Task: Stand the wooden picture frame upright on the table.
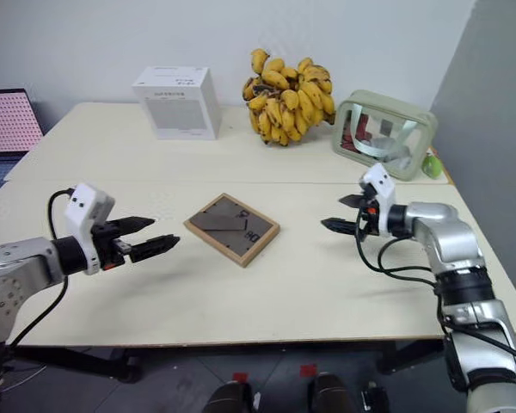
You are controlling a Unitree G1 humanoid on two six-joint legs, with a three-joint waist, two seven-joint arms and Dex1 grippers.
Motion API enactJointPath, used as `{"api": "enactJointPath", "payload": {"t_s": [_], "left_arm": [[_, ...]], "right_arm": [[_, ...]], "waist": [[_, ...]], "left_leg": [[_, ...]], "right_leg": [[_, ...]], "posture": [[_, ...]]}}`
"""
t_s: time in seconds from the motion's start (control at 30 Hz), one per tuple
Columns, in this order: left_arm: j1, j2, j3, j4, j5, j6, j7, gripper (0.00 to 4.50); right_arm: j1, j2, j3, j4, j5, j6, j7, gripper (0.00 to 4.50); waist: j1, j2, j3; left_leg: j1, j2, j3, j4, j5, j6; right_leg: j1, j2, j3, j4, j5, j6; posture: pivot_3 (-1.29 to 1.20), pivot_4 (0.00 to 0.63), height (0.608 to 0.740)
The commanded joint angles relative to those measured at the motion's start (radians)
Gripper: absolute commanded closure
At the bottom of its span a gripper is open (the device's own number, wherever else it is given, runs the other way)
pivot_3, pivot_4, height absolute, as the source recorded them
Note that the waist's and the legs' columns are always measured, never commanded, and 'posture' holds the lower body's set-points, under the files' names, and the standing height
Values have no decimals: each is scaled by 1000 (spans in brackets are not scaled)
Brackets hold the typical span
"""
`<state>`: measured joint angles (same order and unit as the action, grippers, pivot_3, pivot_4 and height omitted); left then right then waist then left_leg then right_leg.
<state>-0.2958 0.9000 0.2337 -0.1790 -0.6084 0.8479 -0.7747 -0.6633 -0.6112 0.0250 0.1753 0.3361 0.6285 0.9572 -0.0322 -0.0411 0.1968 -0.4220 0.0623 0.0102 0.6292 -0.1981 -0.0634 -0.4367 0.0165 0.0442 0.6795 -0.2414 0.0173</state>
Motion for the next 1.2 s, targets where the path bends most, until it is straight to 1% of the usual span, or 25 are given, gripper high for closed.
{"api": "enactJointPath", "payload": {"t_s": [0.03, 0.13, 0.27, 0.4, 0.43, 0.47, 0.5, 0.57, 0.6, 0.63, 0.67, 0.73, 0.77, 0.8, 0.83, 0.87, 0.9, 0.93, 1.0, 1.03, 1.07, 1.13, 1.2], "left_arm": [[-46, 17, -5, 19, 19, -34, -30, 0], [-75, 1, 7, 56, 7, -12, -19, 0], [-61, 5, 11, 36, 11, -3, -12, 0], [-28, -41, 34, 35, 21, -5, 56, 0], [-18, -62, 44, 30, 23, -1, 86, 0], [-9, -83, 55, 22, 19, 11, 116, 360], [6, -100, 59, 5, 20, 17, 138, 481], [36, -135, 74, -36, 16, 33, 185, 915], [48, -164, 90, -56, 4, 48, 219, 1176], [58, -201, 108, -74, -2, 58, 263, 1338], [66, -236, 124, -88, -5, 67, 307, 1622], [83, -284, 140, -111, 7, 78, 371, 1982], [86, -295, 141, -117, 12, 81, 388, 2198], [99, -322, 138, -134, 20, 81, 419, 2451], [105, -340, 136, -146, 24, 81, 442, 2595], [114, -370, 118, -156, 42, 74, 477, 2866], [117, -390, 105, -161, 55, 70, 501, 2991], [115, -419, 88, -155, 81, 60, 538, 3287], [106, -458, 66, -141, 111, 48, 580, 3736], [101, -476, 57, -136, 123, 45, 596, 3980], [92, -497, 41, -130, 135, 40, 611, 4062], [73, -528, 17, -112, 156, 35, 634, 4463], [57, -549, 7, -95, 169, 34, 649, 4463]], "right_arm": [[12, -6, -34, -85, 22, 21, -29, 7], [13, 10, -32, -73, 11, 14, -50, 7], [-10, 31, -16, -48, 0, 2, -66, 7], [-65, 61, 6, 27, -24, -44, -64, 7], [-83, 74, 10, 50, -29, -52, -70, 368], [-101, 89, 12, 75, -31, -57, -74, 476], [-122, 107, 22, 105, -39, -70, -69, 716], [-161, 143, 51, 169, -73, -114, -73, 1173], [-185, 165, 67, 210, -93, -143, -78, 1468], [-211, 189, 81, 258, -116, -178, -90, 1660], [-236, 213, 91, 306, -136, -209, -104, 1979], [-278, 254, 105, 397, -173, -268, -133, 2399], [-292, 264, 108, 431, -186, -291, -139, 2636], [-323, 296, 118, 506, -211, -337, -167, 2935], [-347, 318, 124, 564, -229, -372, -186, 3126], [-380, 352, 133, 645, -256, -420, -220, 3437], [-407, 376, 137, 708, -275, -458, -243, 3611], [-435, 401, 142, 777, -299, -497, -276, 3919], [-475, 434, 144, 878, -333, -557, -321, 4429], [-491, 449, 146, 922, -349, -582, -347, 4500], [-504, 469, 161, 968, -377, -605, -382, 4500], [-523, 508, 173, 1038, -414, -627, -432, 4500], [-531, 530, 185, 1074, -448, -648, -460, 4500]], "waist": [[-3, 0, 0], [-10, 0, 0], [-16, 0, 0], [-17, 0, 0], [-18, 0, 0], [-19, 0, 0], [-19, 0, 0], [-21, 0, 0], [-22, 0, 0], [-22, 0, 0], [-22, 0, 0], [-22, 0, 0], [-22, 0, 0], [-22, 0, 0], [-22, 0, 0], [-22, 0, 0], [-23, -1, 0], [-23, -1, 0], [-22, -1, 0], [-20, -1, 0], [-18, -1, 0], [-15, -1, 0], [-16, -1, -1]], "left_leg": [[0, 0, 0, 0, 0, 0], [1, 0, 0, 1, 0, 0], [4, 0, 0, 1, 0, 0], [2, 0, 1, 0, 0, 0], [2, 0, 1, 0, 0, 0], [3, 0, 2, 0, 0, 0], [2, 0, 1, 0, 0, 0], [2, 0, 1, 0, 0, 0], [2, 0, 0, 0, 0, 0], [2, 0, 0, 0, 0, 0], [2, 0, 0, 1, 0, 0], [2, 0, 0, 1, 0, 0], [2, 0, 0, 1, 0, 0], [2, 0, 0, 1, 0, 0], [2, 0, 0, 1, 0, 0], [3, 0, 0, 1, 0, 0], [3, 0, 1, 1, 0, 0], [3, 0, 0, 1, 0, 0], [3, 0, 0, 1, 0, 0], [3, 0, 0, 1, 0, 0], [3, 0, 0, 1, 0, 0], [3, 0, 0, 1, 0, 0], [3, 0, 0, 1, 0, 0]], "right_leg": [[0, 0, 0, 0, 0, 0], [0, 0, 1, 1, 1, 1], [2, 1, 1, 1, 1, 1], [1, 0, 1, 0, 1, 1], [1, 0, 2, 0, 1, 1], [1, 0, 2, 0, 1, 1], [1, 0, 2, 1, 1, 1], [1, 0, 1, 1, 1, 1], [2, 0, 1, 1, 1, 1], [2, 0, 1, 1, 1, 1], [2, 0, 1, 1, 1, 1], [2, 0, 1, 1, 1, 1], [2, 0, 1, 1, 1, 1], [2, 0, 1, 1, 1, 1], [2, 0, 1, 1, 1, 1], [2, 0, 1, 1, 1, 1], [3, 0, 2, 1, 1, 1], [3, 0, 1, 1, 1, 1], [3, 0, 1, 1, 1, 1], [3, 0, 1, 1, 1, 1], [3, 0, 1, 1, 1, 1], [4, 0, 1, 1, 1, 1], [4, 0, 1, 1, 1, 1]], "posture": [[0, 150, 740], [0, 150, 740], [0, 150, 740], [0, 150, 740], [0, 150, 740], [0, 150, 740], [0, 150, 740], [0, 150, 740], [0, 150, 740], [0, 150, 740], [0, 150, 740], [0, 150, 740], [0, 150, 740], [0, 150, 740], [0, 150, 740], [0, 150, 740], [0, 150, 740], [0, 150, 740], [0, 150, 740], [0, 150, 740], [0, 150, 740], [0, 150, 740], [0, 150, 740]]}}
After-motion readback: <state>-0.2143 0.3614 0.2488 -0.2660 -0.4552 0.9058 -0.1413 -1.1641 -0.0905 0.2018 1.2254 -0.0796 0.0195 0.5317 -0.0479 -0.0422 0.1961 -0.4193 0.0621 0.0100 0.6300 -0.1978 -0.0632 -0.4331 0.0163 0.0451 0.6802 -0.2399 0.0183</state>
